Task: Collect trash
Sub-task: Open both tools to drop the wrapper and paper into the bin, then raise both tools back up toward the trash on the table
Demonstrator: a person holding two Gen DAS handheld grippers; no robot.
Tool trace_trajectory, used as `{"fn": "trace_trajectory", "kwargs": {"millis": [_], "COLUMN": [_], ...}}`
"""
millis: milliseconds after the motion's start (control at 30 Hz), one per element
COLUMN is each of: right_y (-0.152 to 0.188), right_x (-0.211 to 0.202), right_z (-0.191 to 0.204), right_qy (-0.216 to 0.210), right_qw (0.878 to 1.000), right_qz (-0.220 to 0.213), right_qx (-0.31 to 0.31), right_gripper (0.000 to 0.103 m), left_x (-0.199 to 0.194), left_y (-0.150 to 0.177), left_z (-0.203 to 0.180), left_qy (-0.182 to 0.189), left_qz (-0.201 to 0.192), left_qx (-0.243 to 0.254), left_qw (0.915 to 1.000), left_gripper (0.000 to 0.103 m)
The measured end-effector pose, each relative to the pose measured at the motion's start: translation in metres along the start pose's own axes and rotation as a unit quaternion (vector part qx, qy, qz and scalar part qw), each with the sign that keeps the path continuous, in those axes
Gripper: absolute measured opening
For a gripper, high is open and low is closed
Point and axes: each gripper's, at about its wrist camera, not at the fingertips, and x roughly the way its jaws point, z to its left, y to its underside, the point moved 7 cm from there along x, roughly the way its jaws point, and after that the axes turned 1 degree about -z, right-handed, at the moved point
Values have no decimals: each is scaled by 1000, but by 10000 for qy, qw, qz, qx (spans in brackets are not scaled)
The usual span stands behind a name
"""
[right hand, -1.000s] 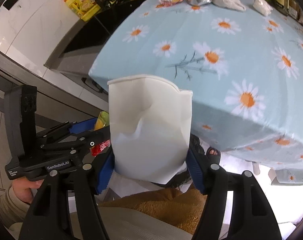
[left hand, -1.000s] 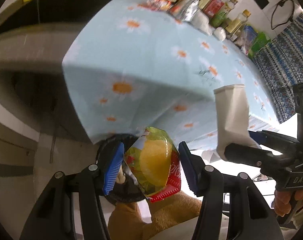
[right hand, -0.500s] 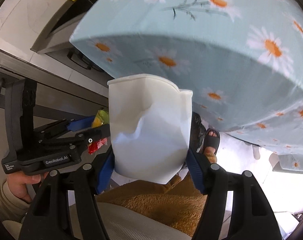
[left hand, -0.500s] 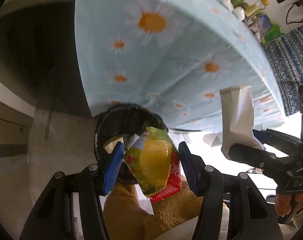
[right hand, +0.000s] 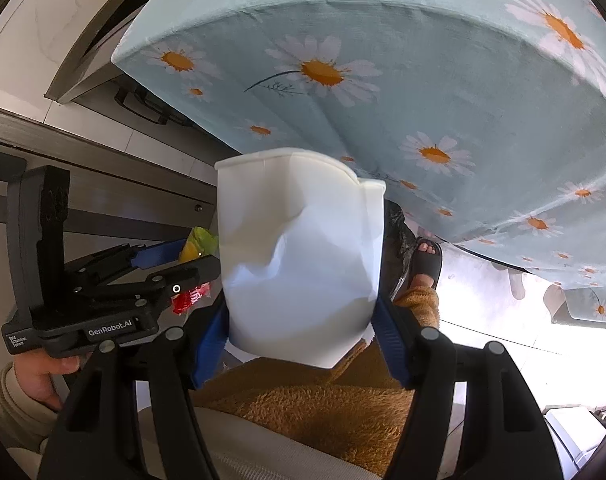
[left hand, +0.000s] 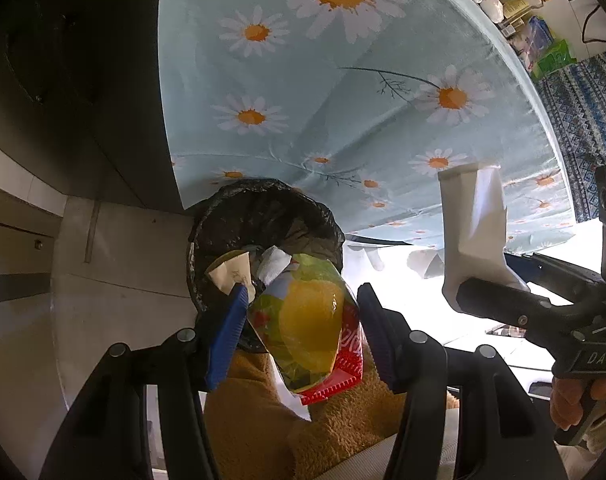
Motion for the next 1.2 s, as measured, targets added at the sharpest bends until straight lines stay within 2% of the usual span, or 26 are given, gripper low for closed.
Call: {"fn": "trace_trajectory", "kwargs": {"millis": [200, 233, 300, 400, 833, 1200], "right_y": [-1, 0, -1, -1, -2, -16], "right_x": [-1, 1, 1, 1, -17, -53], "right_z": [-3, -3, -6, -12, -23, -20], "right_qy": [-95, -154, -204, -245, -246, -198], "right_qw": [9999, 9998, 9995, 9990, 9983, 9974], "right_qz": [11, 107, 95, 99, -117, -513], "right_qx": [60, 87, 202, 372, 510, 461], "right_gripper": [69, 75, 79, 80, 80, 80], "left_x": [1, 3, 4, 7, -5, -50], "left_y": [0, 0, -1, 1, -7, -38], "left_z": [-5, -6, -3, -1, -12, -33], "left_qy": [-18, -53, -226, -182, -234, -108], "left_qz": [83, 116, 76, 111, 33, -402], "left_qx": [48, 59, 43, -67, 198, 525], "left_qw": [10000, 9999, 9997, 9998, 9995, 9978], "left_gripper": [56, 63, 76, 76, 76, 76]}}
